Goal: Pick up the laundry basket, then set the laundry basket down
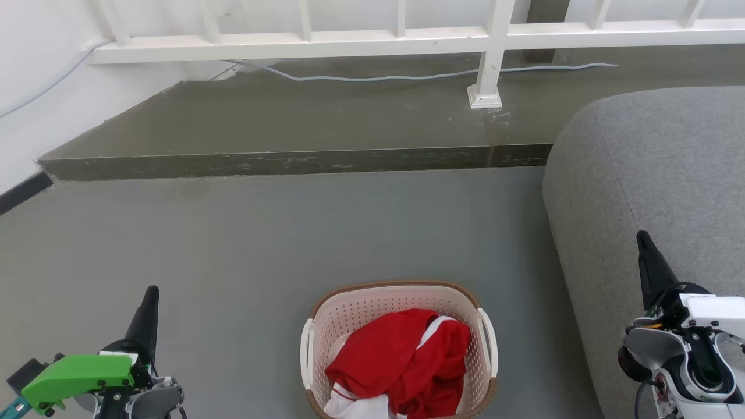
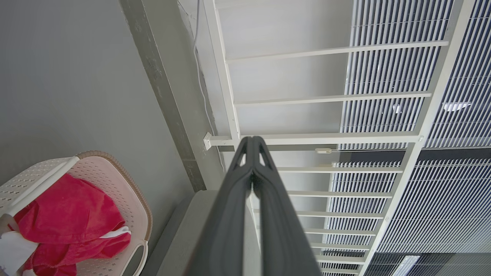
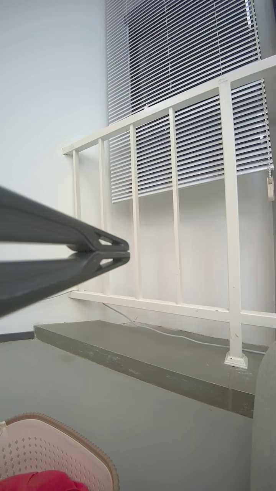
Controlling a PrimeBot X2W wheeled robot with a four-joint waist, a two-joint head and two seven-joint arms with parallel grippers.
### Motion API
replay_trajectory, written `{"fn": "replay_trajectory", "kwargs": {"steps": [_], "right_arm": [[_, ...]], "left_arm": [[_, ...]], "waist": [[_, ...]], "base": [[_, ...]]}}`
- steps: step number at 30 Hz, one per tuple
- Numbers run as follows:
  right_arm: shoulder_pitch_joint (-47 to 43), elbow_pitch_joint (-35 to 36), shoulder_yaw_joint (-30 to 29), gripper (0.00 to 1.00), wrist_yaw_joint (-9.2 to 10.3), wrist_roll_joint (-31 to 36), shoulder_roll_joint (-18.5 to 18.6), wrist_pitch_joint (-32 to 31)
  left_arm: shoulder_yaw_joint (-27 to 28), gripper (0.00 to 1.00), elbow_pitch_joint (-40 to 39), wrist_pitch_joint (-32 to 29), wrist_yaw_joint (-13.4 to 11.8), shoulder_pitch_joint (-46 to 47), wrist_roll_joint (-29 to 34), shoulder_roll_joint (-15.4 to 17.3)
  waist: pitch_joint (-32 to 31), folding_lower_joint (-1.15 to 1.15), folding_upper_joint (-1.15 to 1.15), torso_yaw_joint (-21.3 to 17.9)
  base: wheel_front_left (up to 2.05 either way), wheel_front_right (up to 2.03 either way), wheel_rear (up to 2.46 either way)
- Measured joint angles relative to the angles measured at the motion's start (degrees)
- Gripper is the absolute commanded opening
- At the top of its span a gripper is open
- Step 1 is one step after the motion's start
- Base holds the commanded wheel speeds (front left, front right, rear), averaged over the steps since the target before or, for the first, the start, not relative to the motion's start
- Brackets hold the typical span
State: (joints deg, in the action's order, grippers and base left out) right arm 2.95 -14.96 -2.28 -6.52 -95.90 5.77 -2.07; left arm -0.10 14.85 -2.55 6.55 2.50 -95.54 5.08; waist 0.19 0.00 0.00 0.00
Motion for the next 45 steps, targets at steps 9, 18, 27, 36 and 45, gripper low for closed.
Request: {"fn": "replay_trajectory", "kwargs": {"steps": [9,18,27,36,45], "right_arm": [[0.02,-0.26,-0.1,0.0,-0.01,0.0,-0.03,0.0],[0.04,-0.38,-0.18,0.0,-0.01,0.01,-0.13,0.0],[0.07,-0.55,-0.25,0.0,-0.02,0.01,-0.16,0.0],[0.09,-0.63,-0.35,0.0,-0.02,0.01,-0.18,-0.01],[0.11,-0.79,-0.41,0.0,-0.02,0.01,-0.2,-0.01]], "left_arm": [[0.03,0.0,0.38,-0.01,0.09,0.01,0.0,-0.01],[0.05,0.0,0.73,-0.2,0.33,0.02,0.0,-0.03],[0.09,0.0,0.87,-0.25,0.33,0.04,0.0,-0.05],[0.12,0.0,0.97,-0.26,0.34,0.06,0.0,-0.1],[0.15,0.0,1.01,-0.42,0.34,0.08,0.0,-0.12]], "waist": [[-0.01,0.0,0.0,0.0],[-0.02,0.0,0.0,0.0],[-0.03,0.0,0.0,0.0],[-0.03,0.0,0.0,0.0],[-0.04,0.0,0.0,0.0]], "base": [[0.0,0.0,0.0],[0.0,0.0,0.0],[0.0,0.0,0.0],[0.0,0.0,0.0],[0.0,0.0,0.0]]}}
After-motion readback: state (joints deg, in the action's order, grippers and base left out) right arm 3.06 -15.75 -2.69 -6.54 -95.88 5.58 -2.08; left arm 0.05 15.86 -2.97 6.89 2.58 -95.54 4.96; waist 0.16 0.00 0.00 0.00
